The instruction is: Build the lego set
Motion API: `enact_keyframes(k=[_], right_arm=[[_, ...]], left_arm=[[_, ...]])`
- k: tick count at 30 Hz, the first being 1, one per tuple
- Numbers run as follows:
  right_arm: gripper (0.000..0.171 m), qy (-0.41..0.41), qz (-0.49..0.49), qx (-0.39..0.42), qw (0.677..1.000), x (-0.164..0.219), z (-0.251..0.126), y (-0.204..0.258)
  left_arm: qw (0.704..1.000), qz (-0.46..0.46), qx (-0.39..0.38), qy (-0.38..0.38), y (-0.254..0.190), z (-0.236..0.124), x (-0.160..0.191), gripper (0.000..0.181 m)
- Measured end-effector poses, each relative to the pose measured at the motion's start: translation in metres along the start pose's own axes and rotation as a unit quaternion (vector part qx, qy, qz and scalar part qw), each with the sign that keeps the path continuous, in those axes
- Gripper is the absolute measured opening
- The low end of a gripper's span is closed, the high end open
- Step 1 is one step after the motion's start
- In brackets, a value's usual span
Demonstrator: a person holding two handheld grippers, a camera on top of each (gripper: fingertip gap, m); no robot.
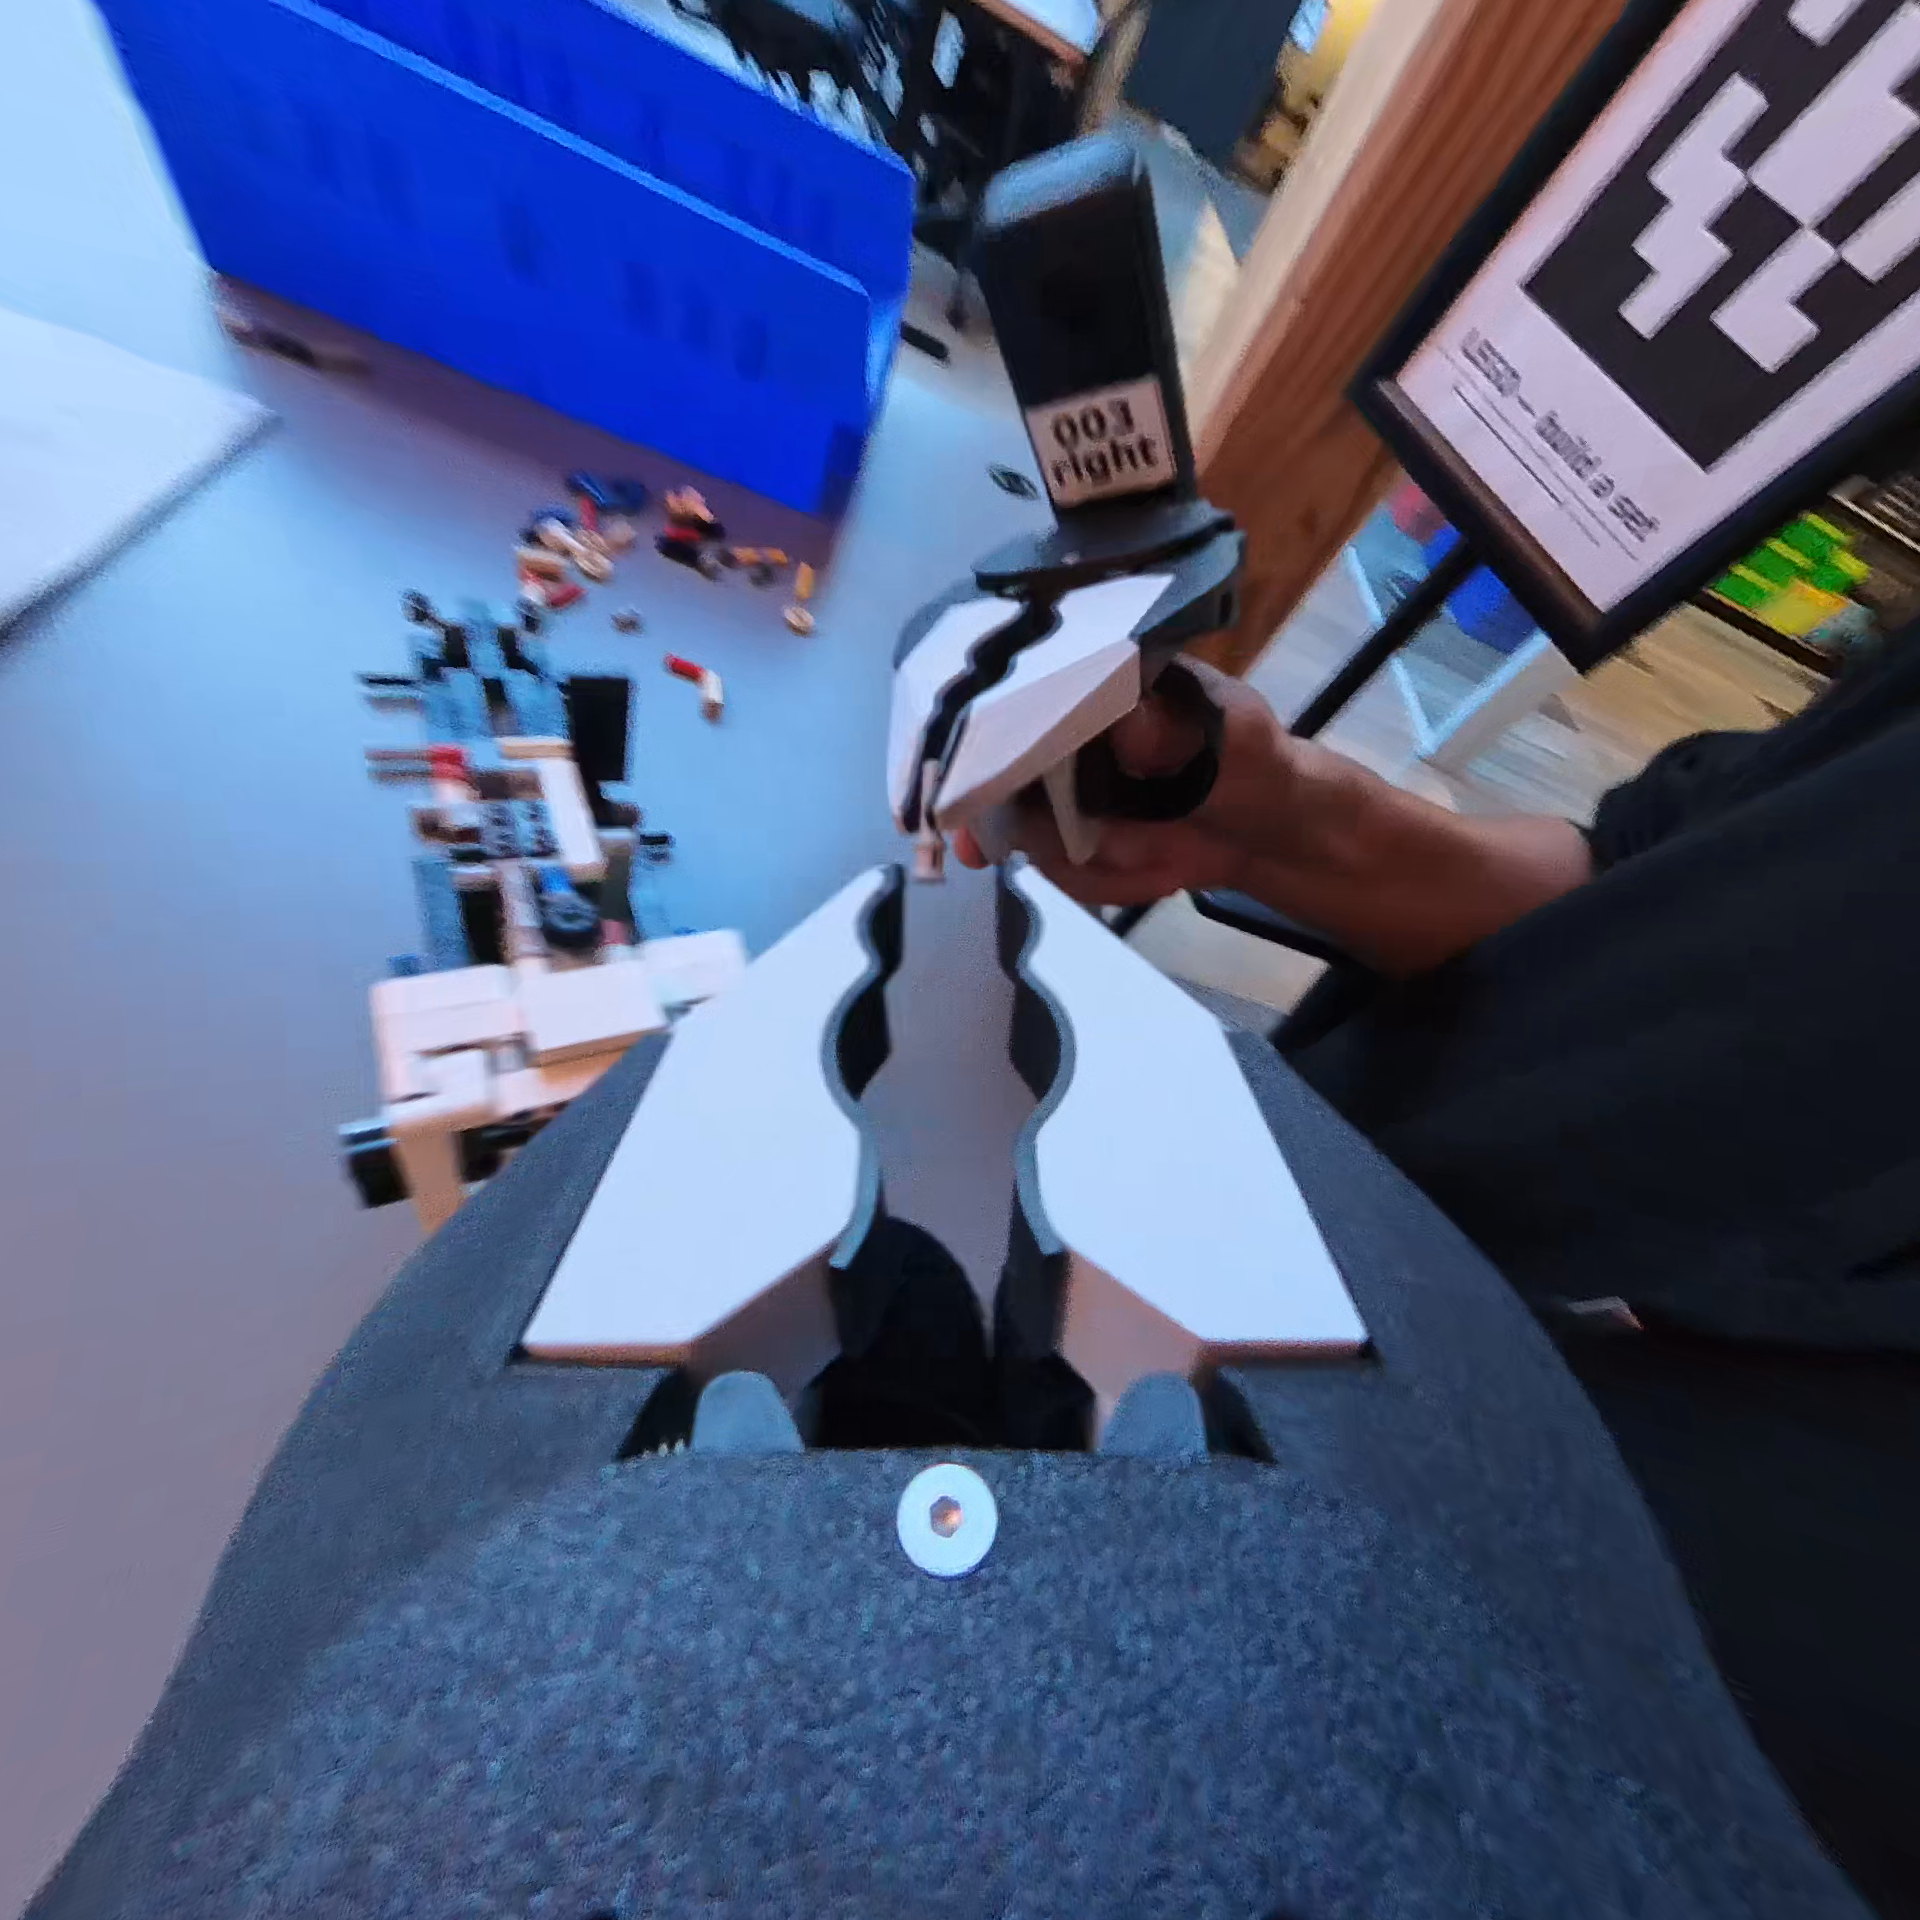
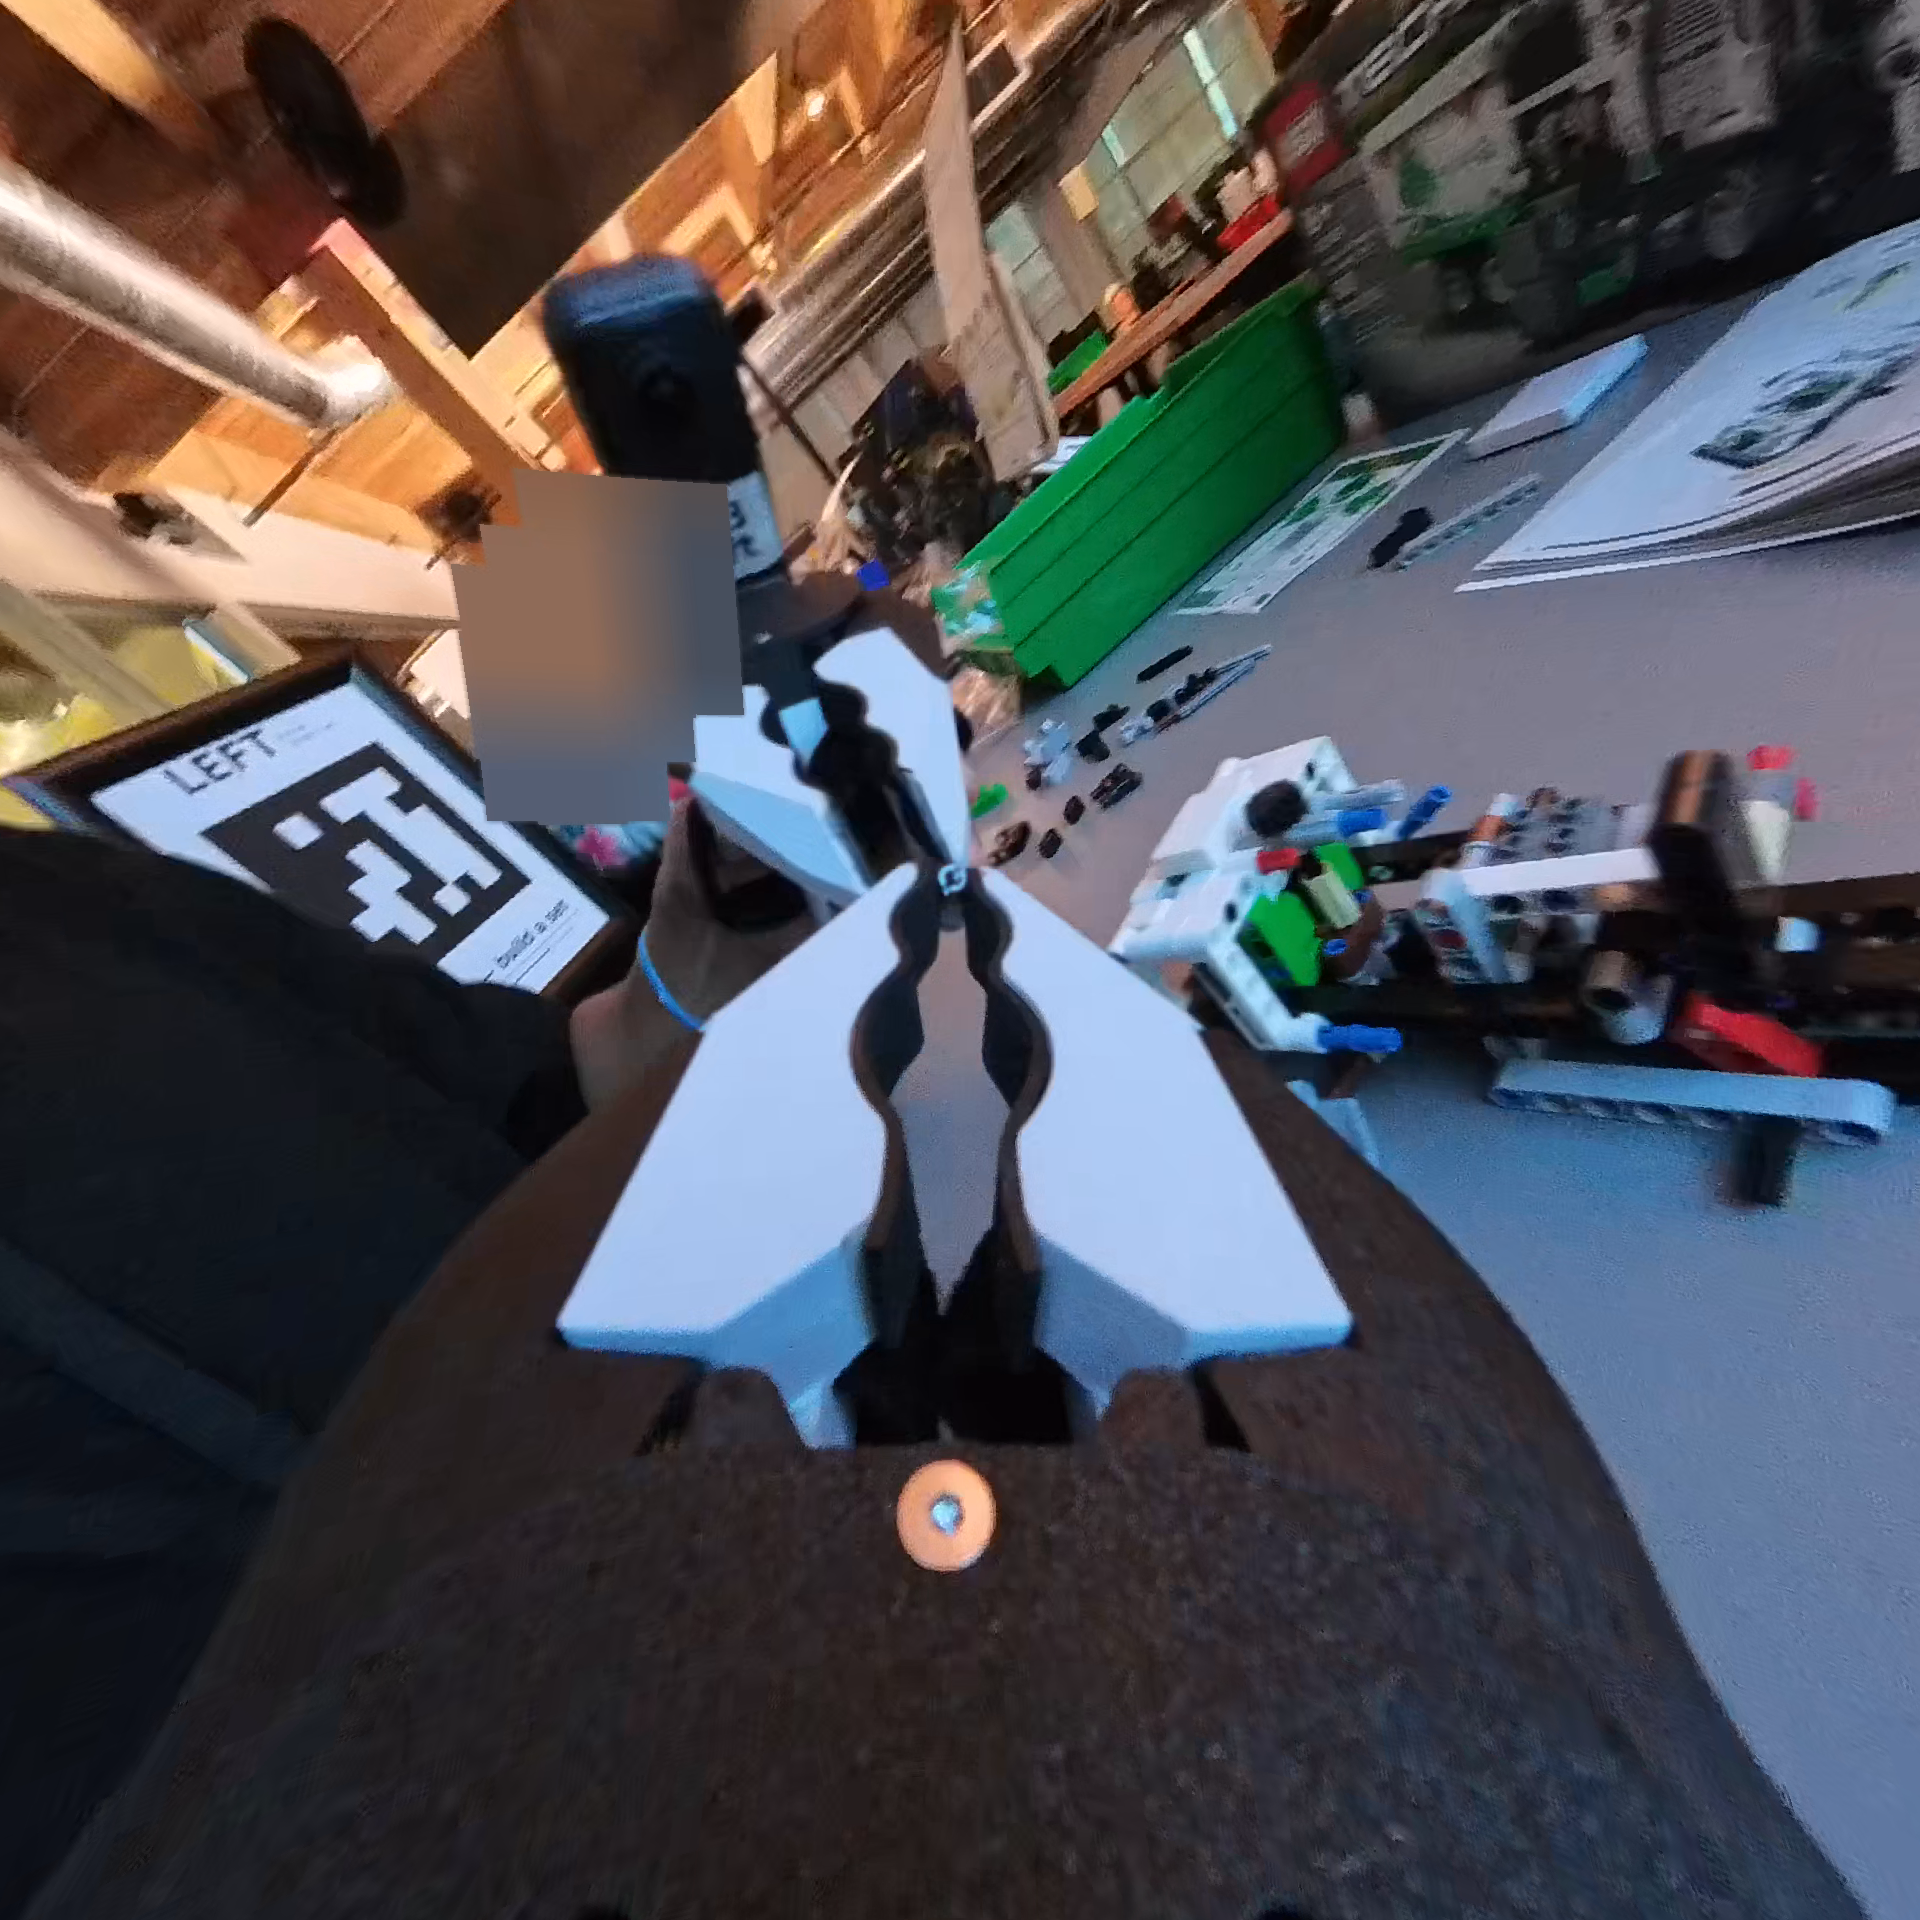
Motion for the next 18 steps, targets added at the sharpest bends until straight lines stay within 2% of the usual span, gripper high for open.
enact_keyframes(k=[3, 4, 6, 8, 11, 15, 18], right_arm=[[0.003, -0.068, 0.093, 0.02, 0.993, -0.019, -0.016, -0.032], [0.003, -0.076, 0.132, 0.015, 0.988, -0.021, -0.016, -0.043], [0.002, -0.071, 0.181, 0.024, 0.981, -0.015, -0.008, -0.059], [0.003, -0.064, 0.202, 0.046, 0.976, -0.007, 0.001, -0.069], [0.003, -0.081, 0.22, 0.063, 0.97, -0.009, 0.0, -0.072], [0.002, -0.083, 0.275, 0.028, 0.957, -0.006, 0.007, -0.072], [0.002, -0.081, 0.279, 0.043, 0.956, -0.004, 0.009, -0.074]], left_arm=[[0.994, 0.022, -0.096, -0.05, 0.025, -0.02, -0.007, 0.046], [0.988, 0.043, -0.141, -0.055, 0.036, -0.025, -0.005, 0.061], [0.973, 0.077, -0.215, -0.038, 0.056, -0.025, 0.006, 0.091], [0.965, 0.094, -0.245, -0.006, 0.068, -0.014, 0.017, 0.107], [0.96, 0.112, -0.256, 0.018, 0.076, 0.003, 0.025, 0.107], [0.962, 0.122, -0.242, 0.03, 0.079, 0.016, 0.032, 0.099], [0.962, 0.125, -0.241, 0.032, 0.078, 0.019, 0.031, 0.092]])
Point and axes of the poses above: each gripper's, where its closed fingertips meet, z out along the fingers, x out of its underside, y = z × x across the jaws, the point moved 1 cm from there along -z, back along the fingers, and after that the axes turned 14 degrees about y, right-handed, at the moved point
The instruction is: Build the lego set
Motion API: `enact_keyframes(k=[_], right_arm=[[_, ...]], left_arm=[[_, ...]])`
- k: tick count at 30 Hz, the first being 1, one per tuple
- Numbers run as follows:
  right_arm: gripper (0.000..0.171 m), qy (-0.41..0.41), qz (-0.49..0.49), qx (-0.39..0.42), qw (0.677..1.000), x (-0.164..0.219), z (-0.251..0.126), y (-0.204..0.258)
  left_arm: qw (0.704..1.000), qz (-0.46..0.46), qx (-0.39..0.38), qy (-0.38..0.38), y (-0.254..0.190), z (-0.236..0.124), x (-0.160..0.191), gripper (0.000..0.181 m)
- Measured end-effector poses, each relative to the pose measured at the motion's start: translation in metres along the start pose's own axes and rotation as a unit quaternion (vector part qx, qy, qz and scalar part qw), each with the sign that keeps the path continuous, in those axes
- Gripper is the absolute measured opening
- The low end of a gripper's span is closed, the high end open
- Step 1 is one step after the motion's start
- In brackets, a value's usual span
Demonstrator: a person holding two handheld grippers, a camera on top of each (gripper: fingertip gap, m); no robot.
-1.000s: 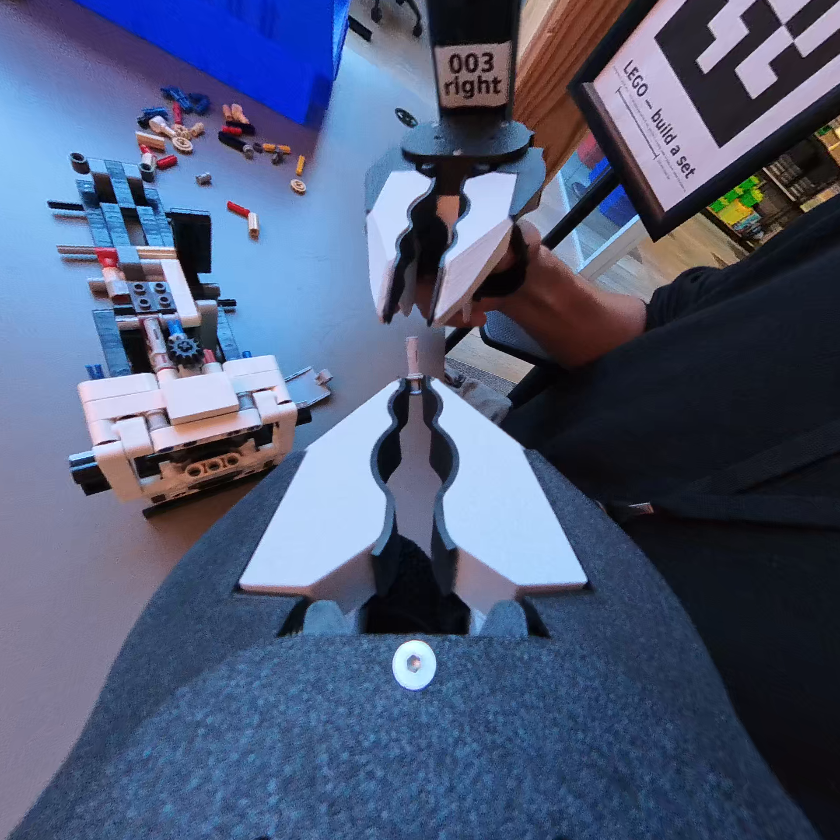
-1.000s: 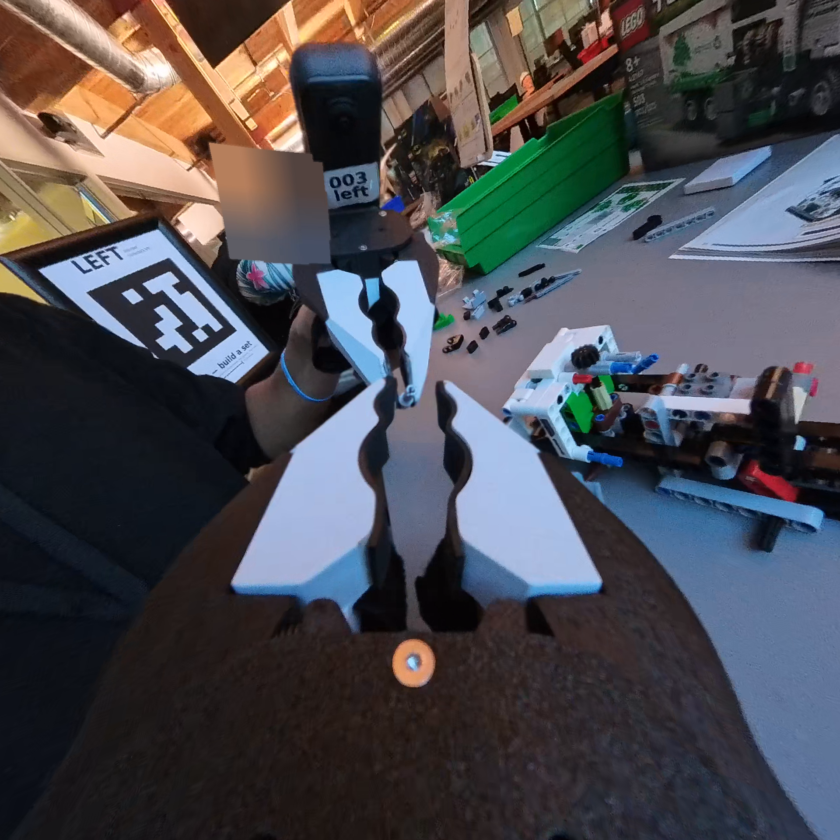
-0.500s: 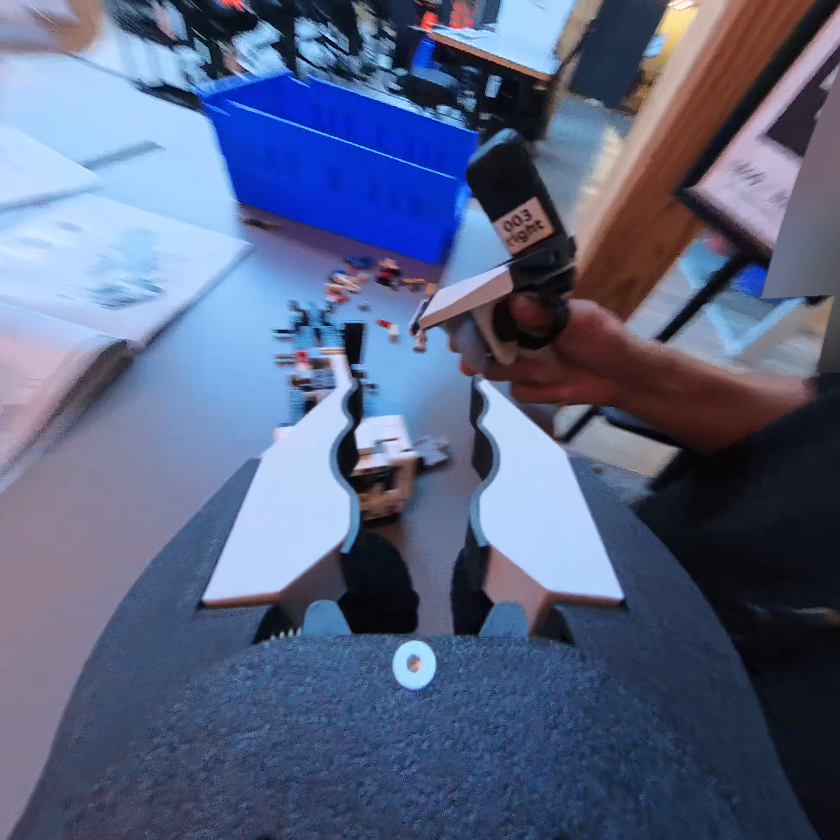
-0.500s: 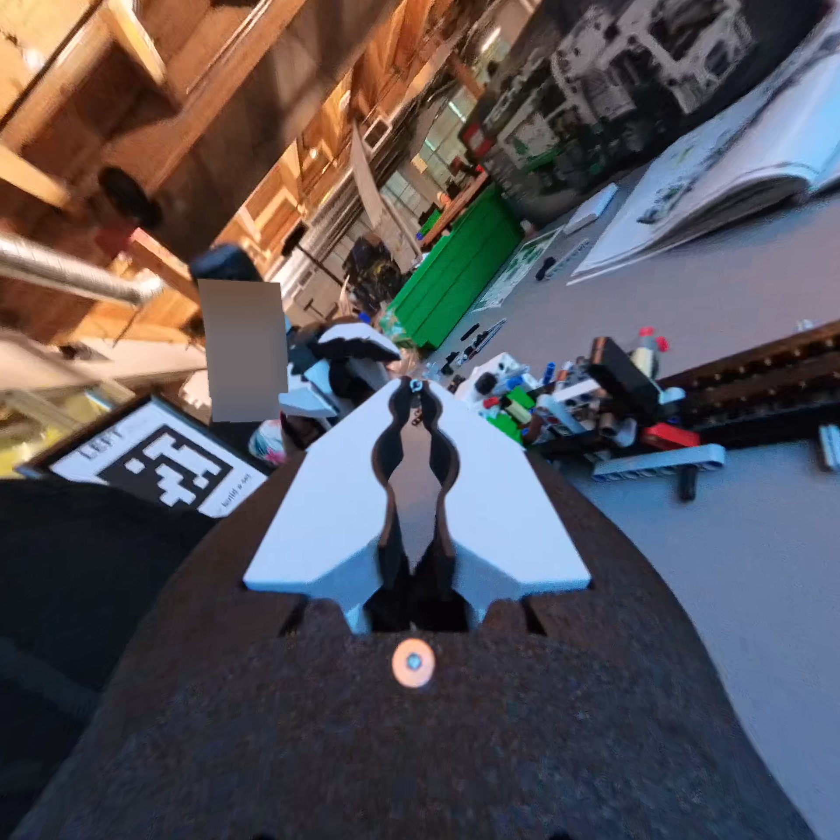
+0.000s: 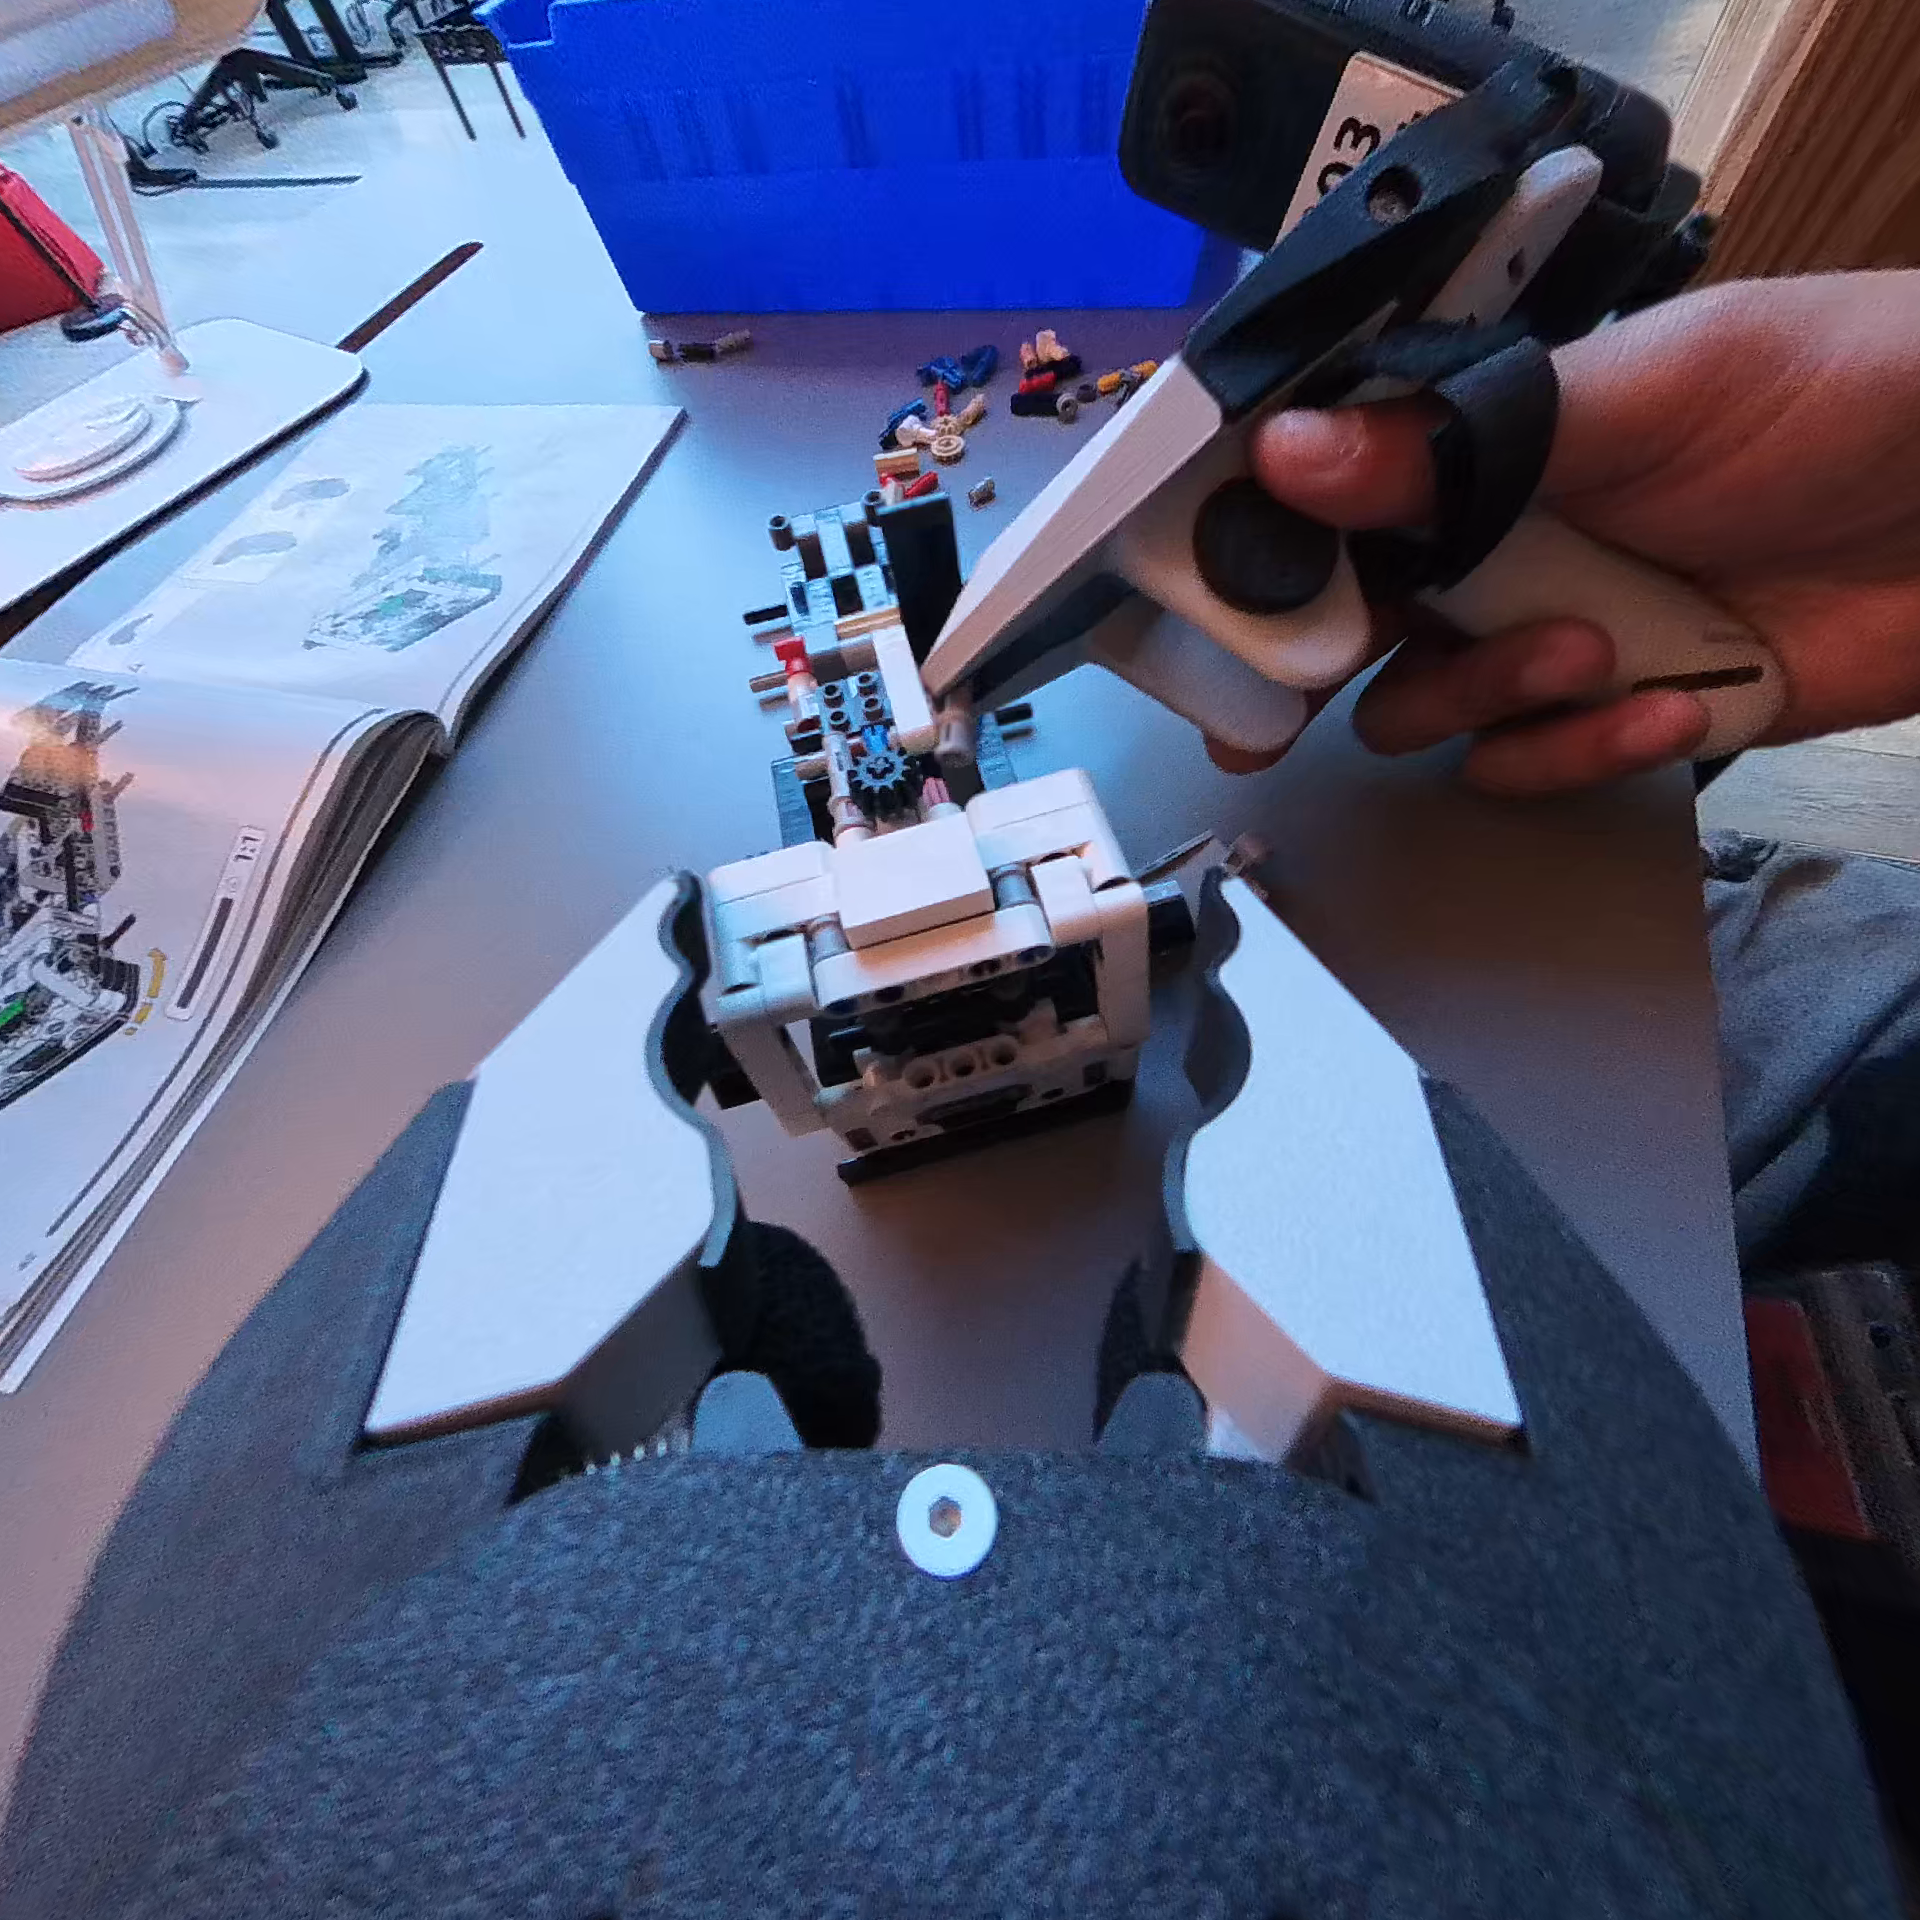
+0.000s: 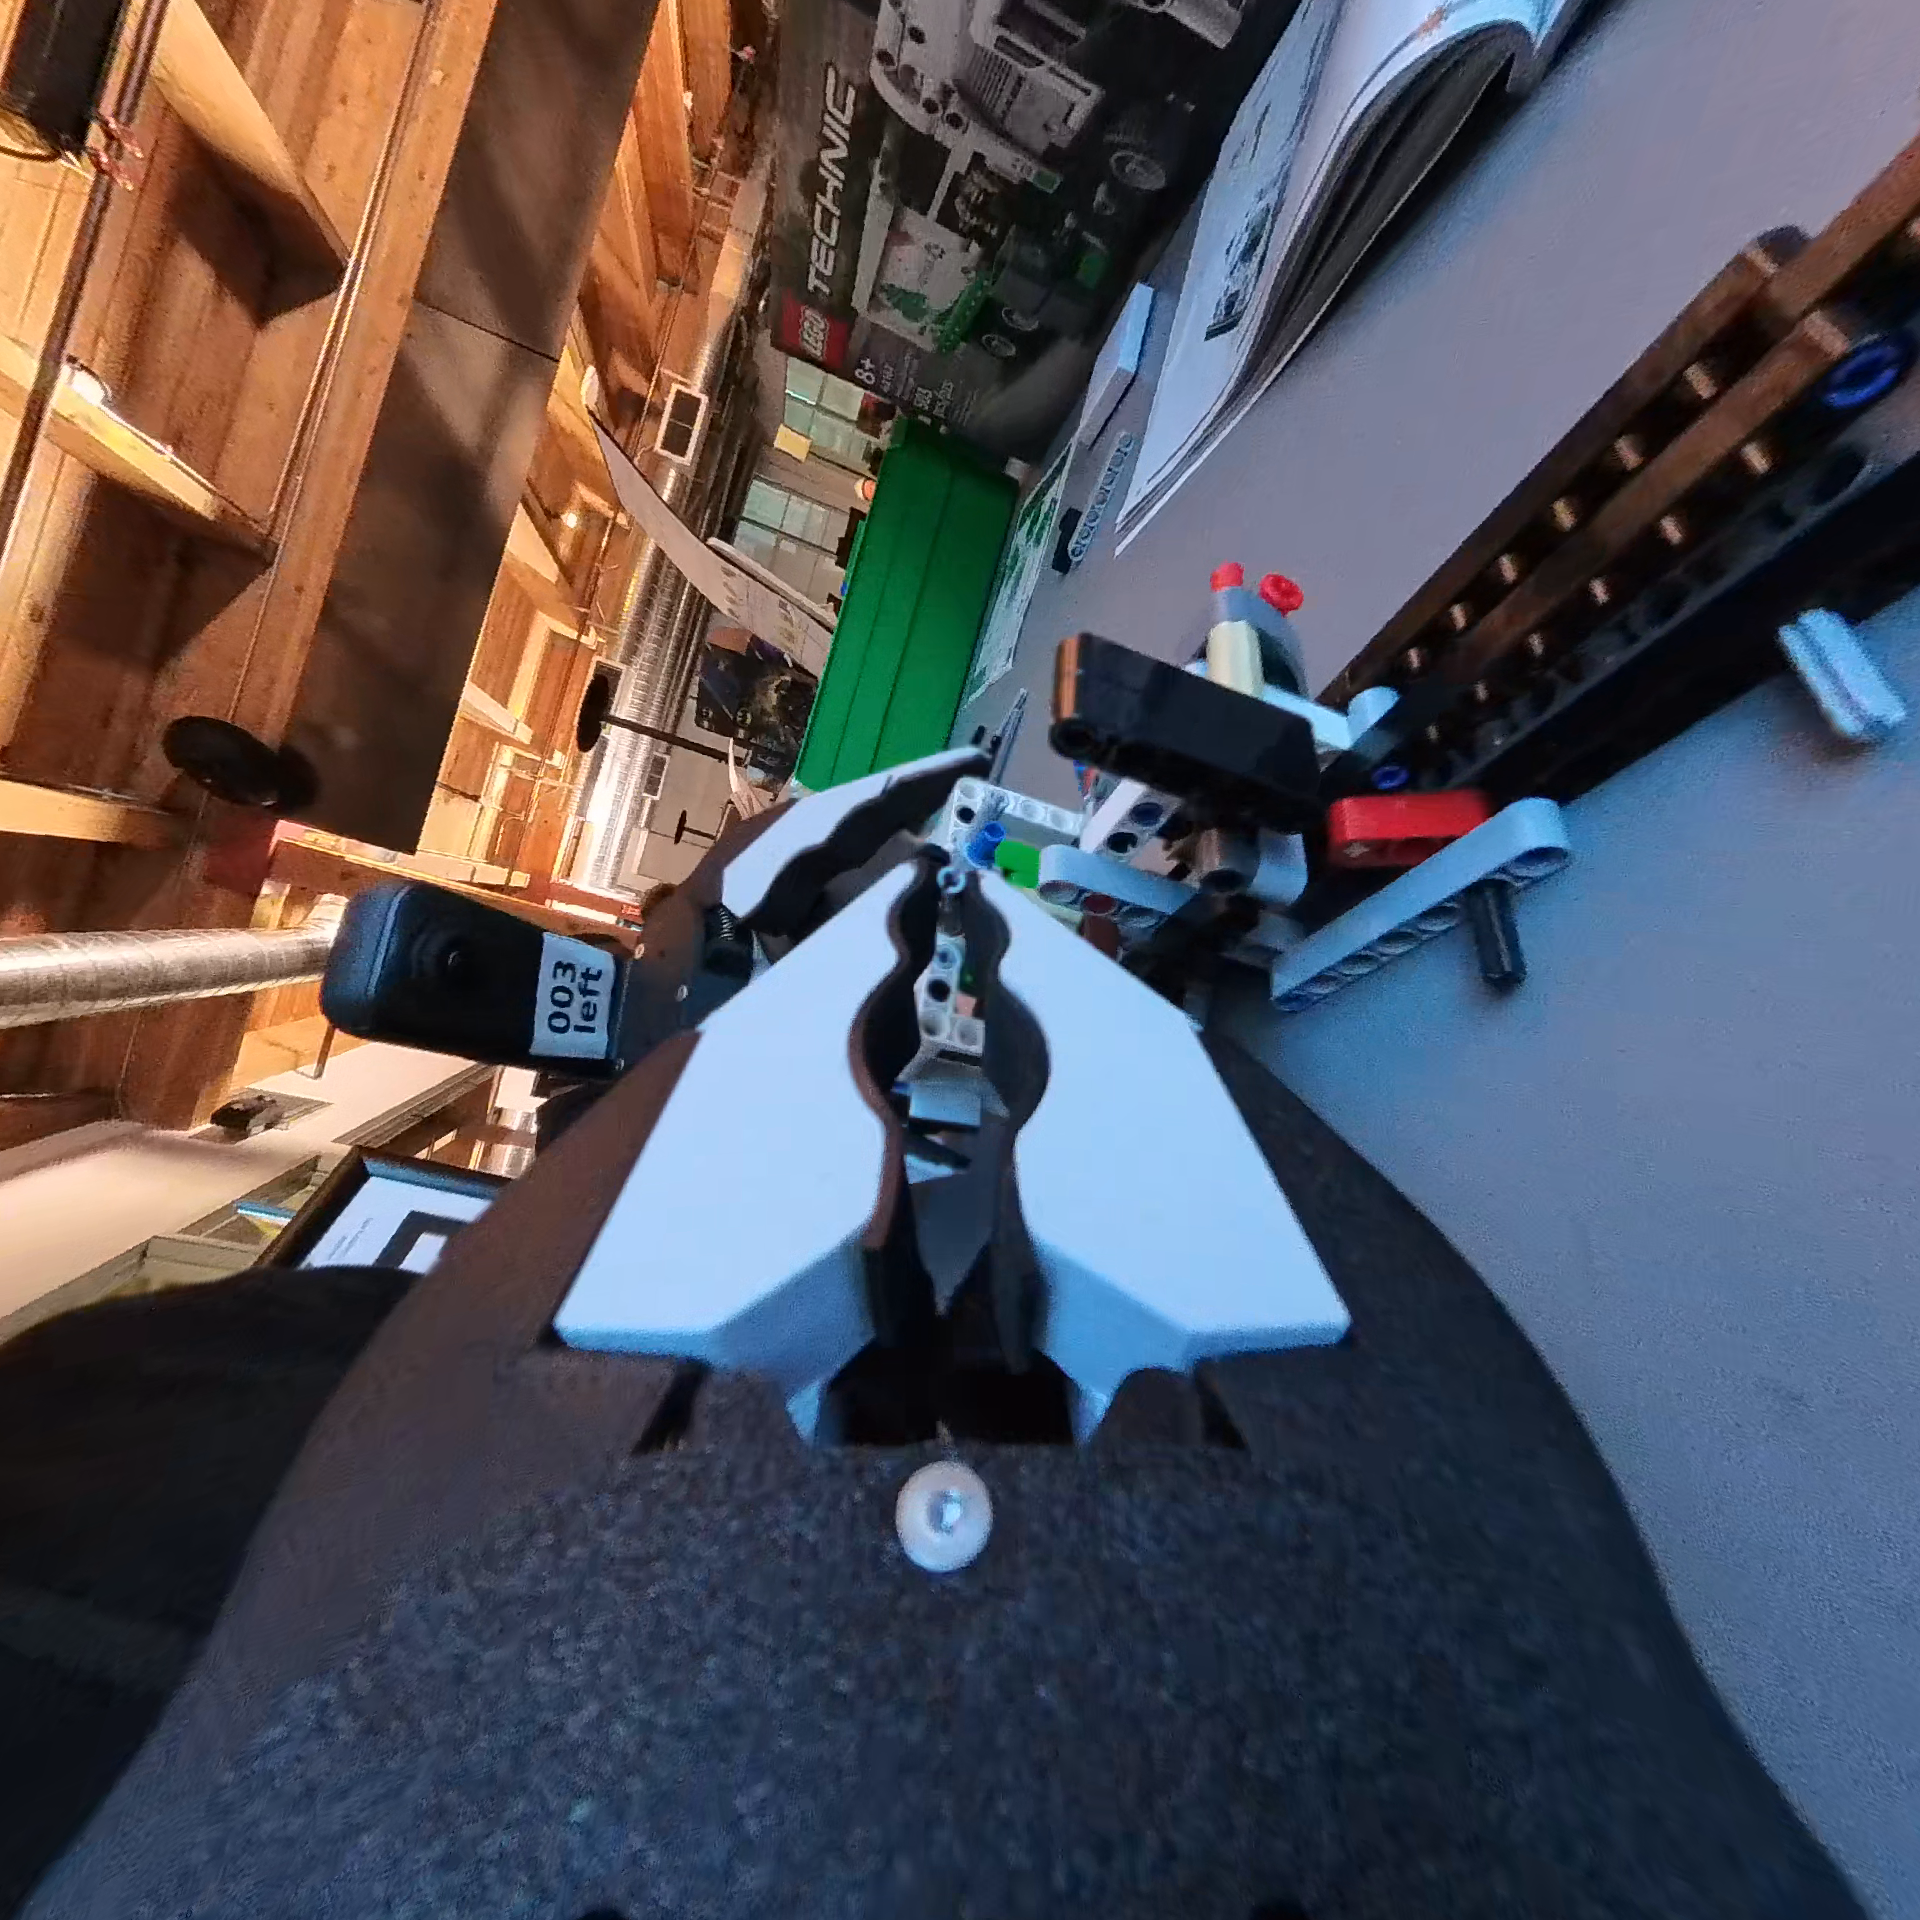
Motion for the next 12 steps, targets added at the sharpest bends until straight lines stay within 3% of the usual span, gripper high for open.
enact_keyframes(k=[9, 12], right_arm=[[0.003, -0.033, -0.002, 0.02, 0.999, -0.008, 0.001, -0.001], [0.002, -0.029, 0.024, -0.033, 0.999, -0.007, -0.001, 0.009]], left_arm=[[1.0, -0.012, -0.002, -0.01, 0.0, 0.001, -0.001, 0.09], [1.0, -0.015, -0.002, -0.01, 0.002, -0.001, 0.0, 0.09]])
Point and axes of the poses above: each gripper's, where its closed fingertips meet, z out along the fingers, x out of its underside, y = z × x across the jaws, the point moved 1 cm from there along -z, back along the fingers, and after that the axes turned 14 degrees about y, right-handed, at the moved point
